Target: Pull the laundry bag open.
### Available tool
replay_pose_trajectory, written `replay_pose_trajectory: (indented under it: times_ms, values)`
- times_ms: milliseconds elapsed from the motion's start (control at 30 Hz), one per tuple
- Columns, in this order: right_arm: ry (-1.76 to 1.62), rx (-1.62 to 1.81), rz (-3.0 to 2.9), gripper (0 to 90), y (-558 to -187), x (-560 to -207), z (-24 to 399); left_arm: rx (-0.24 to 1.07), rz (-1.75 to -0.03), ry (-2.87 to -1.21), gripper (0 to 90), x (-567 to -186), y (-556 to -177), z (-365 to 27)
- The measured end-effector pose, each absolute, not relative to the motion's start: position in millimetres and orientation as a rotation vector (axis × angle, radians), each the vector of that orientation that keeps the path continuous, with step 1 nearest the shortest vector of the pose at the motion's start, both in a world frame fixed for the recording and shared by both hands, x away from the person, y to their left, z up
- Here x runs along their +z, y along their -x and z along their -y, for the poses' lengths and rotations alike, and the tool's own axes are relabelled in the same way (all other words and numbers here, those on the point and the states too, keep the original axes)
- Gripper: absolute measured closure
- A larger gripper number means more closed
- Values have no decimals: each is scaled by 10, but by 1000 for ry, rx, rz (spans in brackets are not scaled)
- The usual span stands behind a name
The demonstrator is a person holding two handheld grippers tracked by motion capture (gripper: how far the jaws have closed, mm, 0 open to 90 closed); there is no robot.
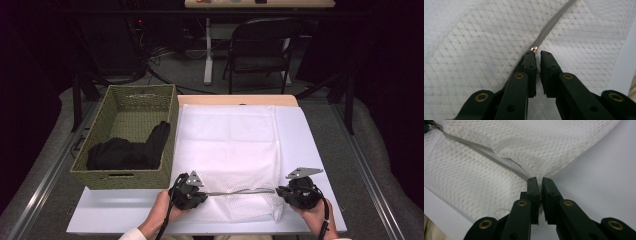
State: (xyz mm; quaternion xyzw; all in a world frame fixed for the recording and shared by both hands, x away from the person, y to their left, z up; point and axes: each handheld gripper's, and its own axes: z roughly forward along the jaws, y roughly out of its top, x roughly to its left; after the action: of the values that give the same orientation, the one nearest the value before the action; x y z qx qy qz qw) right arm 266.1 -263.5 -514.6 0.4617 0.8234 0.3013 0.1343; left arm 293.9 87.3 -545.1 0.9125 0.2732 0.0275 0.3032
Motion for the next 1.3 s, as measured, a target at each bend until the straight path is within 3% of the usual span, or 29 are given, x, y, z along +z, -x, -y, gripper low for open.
replay_pose_trajectory:
  times_ms: [367, 800, 1067, 1133, 1300]
  values:
    - [-1323, 829, -2385, 851, -2644, -5160, 2676, 104, -750, -2417, 863, -5452, -2931, -897]
    - [-1426, 761, -2339, 863, -2677, -5181, 2700, 41, -806, -2368, 867, -5423, -2871, -1032]
    - [-1429, 728, -2331, 865, -2684, -5188, 2660, 92, -803, -2377, 868, -5429, -2866, -1030]
    - [-1416, 696, -2322, 867, -2681, -5195, 2635, 180, -808, -2423, 868, -5442, -2876, -1053]
    - [-1504, 723, -2269, 867, -2678, -5185, 2829, 109, -869, -2346, 866, -5325, -2927, -1264]
